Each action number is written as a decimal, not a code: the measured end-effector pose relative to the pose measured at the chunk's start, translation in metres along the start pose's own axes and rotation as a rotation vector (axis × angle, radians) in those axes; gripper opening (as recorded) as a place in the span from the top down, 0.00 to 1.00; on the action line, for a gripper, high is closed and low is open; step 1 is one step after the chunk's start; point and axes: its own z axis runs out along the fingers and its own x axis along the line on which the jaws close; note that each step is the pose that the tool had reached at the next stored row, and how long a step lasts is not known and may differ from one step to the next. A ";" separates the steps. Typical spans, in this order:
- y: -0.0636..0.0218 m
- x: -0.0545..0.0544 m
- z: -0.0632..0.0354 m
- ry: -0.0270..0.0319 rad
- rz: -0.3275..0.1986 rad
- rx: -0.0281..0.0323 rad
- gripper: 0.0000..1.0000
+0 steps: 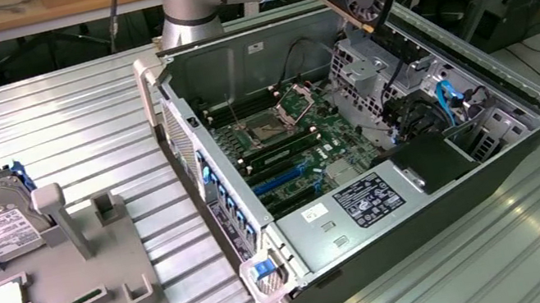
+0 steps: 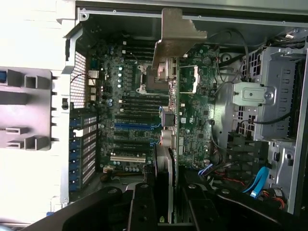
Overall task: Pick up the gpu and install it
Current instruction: 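Insert the gpu into the slot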
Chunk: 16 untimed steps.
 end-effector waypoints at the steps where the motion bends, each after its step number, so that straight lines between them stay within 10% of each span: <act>1: 0.0000 0.000 0.0000 0.0000 -0.013 -0.0001 0.73; 16: -0.0012 0.000 0.0000 -0.0007 -0.179 -0.0004 0.73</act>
